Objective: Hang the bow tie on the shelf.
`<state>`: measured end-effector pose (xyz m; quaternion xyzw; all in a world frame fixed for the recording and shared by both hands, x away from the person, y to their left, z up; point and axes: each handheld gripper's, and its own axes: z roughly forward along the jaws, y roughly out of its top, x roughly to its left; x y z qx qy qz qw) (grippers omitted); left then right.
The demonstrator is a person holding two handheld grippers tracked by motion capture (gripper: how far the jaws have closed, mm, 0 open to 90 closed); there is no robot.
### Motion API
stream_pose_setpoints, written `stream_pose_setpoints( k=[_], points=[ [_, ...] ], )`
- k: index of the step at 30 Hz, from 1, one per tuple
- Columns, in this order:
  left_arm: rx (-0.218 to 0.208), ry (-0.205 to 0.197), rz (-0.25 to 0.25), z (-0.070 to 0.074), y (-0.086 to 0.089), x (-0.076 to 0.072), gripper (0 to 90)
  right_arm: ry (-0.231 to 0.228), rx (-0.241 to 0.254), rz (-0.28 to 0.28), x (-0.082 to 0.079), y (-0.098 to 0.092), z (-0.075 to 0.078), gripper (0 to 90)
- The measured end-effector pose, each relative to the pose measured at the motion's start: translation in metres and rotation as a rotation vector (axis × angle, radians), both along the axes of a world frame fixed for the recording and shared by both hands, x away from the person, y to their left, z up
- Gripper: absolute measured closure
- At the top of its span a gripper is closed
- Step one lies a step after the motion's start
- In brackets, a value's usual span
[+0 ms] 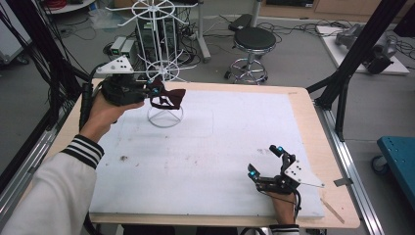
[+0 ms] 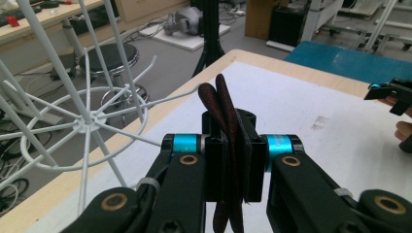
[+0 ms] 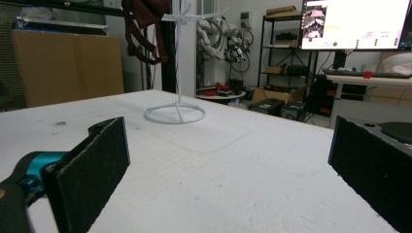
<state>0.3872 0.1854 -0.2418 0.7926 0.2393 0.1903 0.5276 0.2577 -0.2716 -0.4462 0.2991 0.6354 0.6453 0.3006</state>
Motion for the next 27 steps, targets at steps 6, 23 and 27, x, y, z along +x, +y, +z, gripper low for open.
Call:
stream_pose_setpoints(
  k=[6, 23, 27],
  points=[
    [0.014, 0.005, 0.023, 0.004, -0.002, 0.008, 83.3, 0.008, 0.011, 0.004, 0.000, 0.000, -0.002, 0.6],
    [0.030, 0.029, 0.092, 0.003, -0.005, 0.028, 83.3, -0.015, 0.017, 0.011, 0.000, 0.001, -0.008, 0.5],
    [0.049, 0.037, 0.109, 0.004, -0.008, 0.031, 83.3, -0.010, 0.022, 0.010, 0.000, 0.000, -0.008, 0.6]
  ],
)
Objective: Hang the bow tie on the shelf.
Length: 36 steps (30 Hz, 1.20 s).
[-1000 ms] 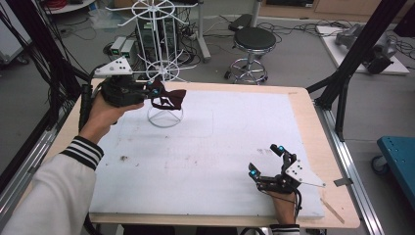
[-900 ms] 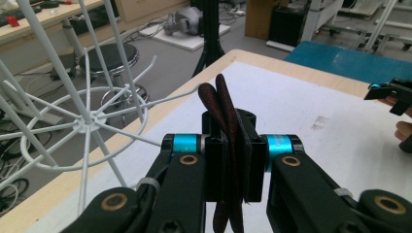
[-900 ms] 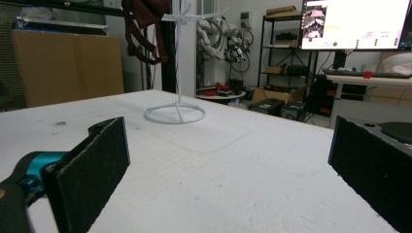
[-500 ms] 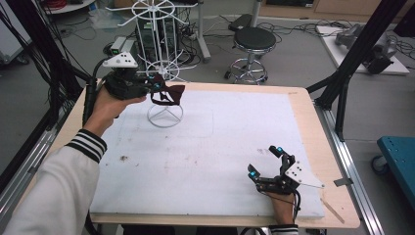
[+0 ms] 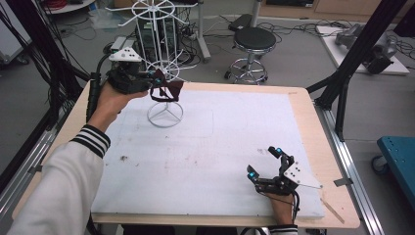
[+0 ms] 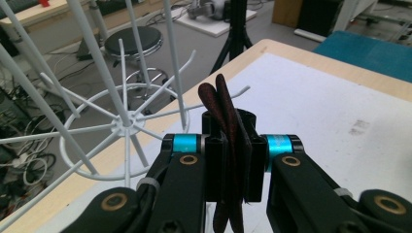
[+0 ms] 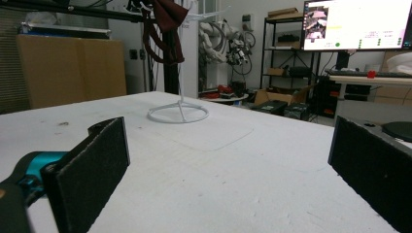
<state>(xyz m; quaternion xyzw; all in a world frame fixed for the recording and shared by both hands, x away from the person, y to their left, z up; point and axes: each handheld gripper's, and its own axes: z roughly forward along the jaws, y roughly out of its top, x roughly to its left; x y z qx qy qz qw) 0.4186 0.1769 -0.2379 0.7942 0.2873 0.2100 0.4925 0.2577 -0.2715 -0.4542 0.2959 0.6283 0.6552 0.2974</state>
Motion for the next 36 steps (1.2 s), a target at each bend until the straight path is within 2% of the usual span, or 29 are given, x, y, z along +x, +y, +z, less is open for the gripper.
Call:
stream_pose_setpoints(
  k=[12, 15, 17, 21, 25, 27, 31, 36],
  points=[
    [0.025, 0.037, 0.052, -0.005, -0.004, 0.007, 83.2, 0.004, 0.008, -0.001, 0.000, 0.000, 0.000, 0.5],
    [0.022, 0.037, 0.046, -0.005, -0.006, 0.008, 83.3, 0.004, 0.005, -0.002, 0.000, 0.000, 0.000, 0.5],
    [0.043, 0.042, 0.053, -0.005, -0.008, 0.009, 83.2, 0.003, 0.005, -0.003, 0.000, 0.000, 0.000, 0.6],
    [0.032, 0.047, 0.056, -0.004, -0.012, 0.012, 83.2, 0.002, 0.006, -0.002, 0.000, 0.000, 0.000, 0.6],
    [0.059, 0.069, 0.066, -0.008, -0.014, 0.014, 82.5, 0.004, 0.009, -0.001, 0.000, 0.000, 0.000, 0.6],
    [0.061, 0.067, 0.064, -0.008, -0.014, 0.015, 82.0, 0.004, 0.009, 0.000, 0.000, 0.000, 0.000, 0.6],
    [0.049, 0.067, 0.071, -0.008, -0.015, 0.014, 79.0, 0.004, 0.008, -0.001, 0.000, 0.000, 0.000, 0.5],
    [0.042, 0.063, 0.056, -0.010, -0.014, 0.015, 67.5, 0.002, 0.003, -0.003, -0.001, 0.000, 0.000, 0.6]
  ],
)
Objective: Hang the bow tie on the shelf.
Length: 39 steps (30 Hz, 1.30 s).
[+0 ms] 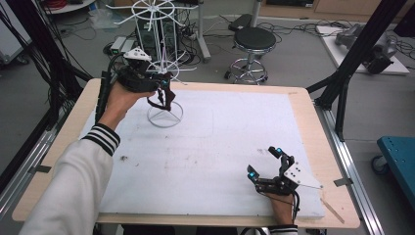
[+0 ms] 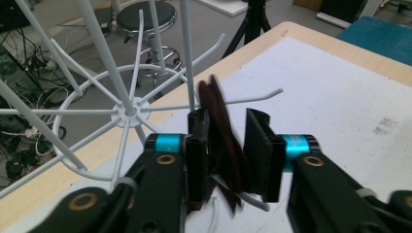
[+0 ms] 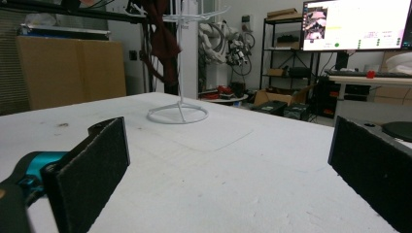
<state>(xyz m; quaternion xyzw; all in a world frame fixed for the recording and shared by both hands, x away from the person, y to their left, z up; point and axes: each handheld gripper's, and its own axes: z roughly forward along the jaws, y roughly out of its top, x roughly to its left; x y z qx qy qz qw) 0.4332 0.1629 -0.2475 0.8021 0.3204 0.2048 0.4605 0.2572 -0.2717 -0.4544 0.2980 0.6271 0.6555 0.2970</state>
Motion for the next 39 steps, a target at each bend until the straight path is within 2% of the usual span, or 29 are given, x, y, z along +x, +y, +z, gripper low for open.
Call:
stream_pose_setpoints(
  k=[4, 5, 7, 8, 10, 11, 12, 14, 21, 23, 25, 27, 29, 32, 34, 36, 39],
  points=[
    [-0.023, -0.011, -0.042, 0.000, 0.000, -0.001, 52.3, -0.001, 0.000, 0.000, 0.000, 0.000, 0.000, 0.5],
    [-0.032, -0.017, -0.045, 0.001, -0.001, -0.002, 45.3, 0.001, 0.000, -0.001, 0.000, 0.000, 0.000, 0.5],
    [-0.065, -0.055, -0.086, -0.001, 0.000, -0.004, 37.6, -0.001, 0.001, -0.004, 0.000, 0.000, 0.000, 0.5],
    [-0.063, -0.077, -0.070, -0.002, 0.001, -0.005, 28.6, -0.004, 0.002, -0.005, 0.000, 0.000, 0.000, 0.5],
    [-0.054, -0.095, -0.043, -0.006, 0.001, -0.007, 13.0, -0.001, 0.003, -0.005, 0.000, 0.000, 0.000, 0.6],
    [-0.056, -0.092, -0.028, -0.007, 0.002, -0.007, 6.3, -0.004, 0.001, -0.006, 0.000, 0.000, 0.000, 0.6],
    [-0.067, -0.091, -0.033, -0.008, 0.005, -0.008, 4.1, -0.005, 0.000, -0.007, 0.000, 0.000, 0.000, 0.5],
    [-0.083, -0.109, -0.019, -0.009, 0.009, -0.010, 1.7, -0.007, -0.001, -0.004, 0.000, 0.000, 0.000, 0.6],
    [-0.168, -0.184, -0.049, -0.008, 0.028, -0.028, 1.7, -0.015, -0.009, -0.007, -0.001, 0.001, 0.000, 0.6],
    [-0.191, -0.237, -0.049, -0.009, 0.037, -0.035, 1.7, -0.016, -0.005, -0.010, -0.001, 0.000, -0.001, 0.6],
    [-0.223, -0.262, -0.036, -0.011, 0.047, -0.041, 1.7, -0.014, -0.003, -0.012, -0.001, 0.000, -0.001, 0.5],
    [-0.237, -0.287, -0.019, -0.014, 0.056, -0.049, 1.7, -0.016, -0.004, -0.013, -0.001, 0.000, -0.001, 0.6],
    [-0.246, -0.311, -0.023, -0.018, 0.064, -0.058, 1.7, -0.013, -0.002, -0.015, -0.001, 0.000, -0.001, 0.5],
    [-0.266, -0.372, -0.054, -0.030, 0.079, -0.079, 1.7, -0.004, 0.004, -0.018, -0.002, 0.000, -0.001, 0.6],
    [-0.272, -0.389, -0.067, -0.042, 0.088, -0.092, 1.7, -0.010, -0.002, -0.016, -0.001, 0.000, -0.001, 0.5],
    [-0.283, -0.416, -0.058, -0.055, 0.096, -0.107, 1.7, -0.011, -0.007, -0.017, -0.001, 0.001, -0.001, 0.6],
    [-0.267, -0.437, -0.065, -0.072, 0.103, -0.125, 1.7, -0.007, -0.011, -0.021, -0.002, 0.001, 0.000, 0.5]
  ],
)
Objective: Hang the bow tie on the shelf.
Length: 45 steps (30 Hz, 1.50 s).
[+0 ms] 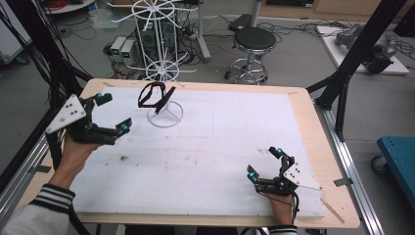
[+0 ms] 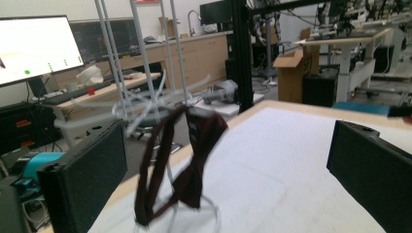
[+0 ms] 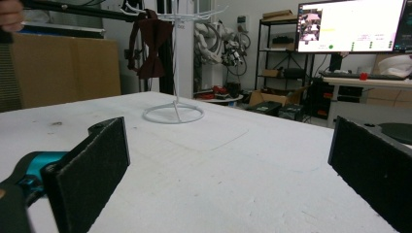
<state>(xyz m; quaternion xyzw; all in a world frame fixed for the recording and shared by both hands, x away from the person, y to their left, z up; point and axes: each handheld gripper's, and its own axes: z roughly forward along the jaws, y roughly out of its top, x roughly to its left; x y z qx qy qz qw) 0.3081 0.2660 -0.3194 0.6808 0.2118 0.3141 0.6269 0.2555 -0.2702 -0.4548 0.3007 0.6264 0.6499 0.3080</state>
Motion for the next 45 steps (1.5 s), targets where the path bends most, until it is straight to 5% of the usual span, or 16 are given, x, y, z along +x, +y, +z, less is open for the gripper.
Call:
stream_pose_setpoints(
  k=[11, 18, 28, 38, 45],
  points=[
    [-0.050, -0.016, -0.013, -0.047, 0.018, -0.028, 1.7, -0.003, -0.001, -0.010, 0.000, 0.001, 0.000, 0.6],
    [-0.101, 0.037, -0.012, -0.077, 0.025, -0.033, 1.7, -0.017, -0.013, -0.016, 0.000, 0.001, 0.000, 0.5],
    [-0.131, 0.058, 0.015, -0.115, 0.028, -0.035, 1.7, -0.018, -0.015, -0.021, 0.000, 0.001, 0.000, 0.5],
    [-0.148, 0.089, 0.028, -0.133, 0.031, -0.036, 1.7, -0.014, -0.016, -0.019, -0.001, 0.002, 0.000, 0.6],
    [-0.164, 0.071, 0.038, -0.135, 0.031, -0.038, 1.7, -0.014, -0.021, -0.024, -0.001, 0.002, 0.000, 0.6]
  ],
)
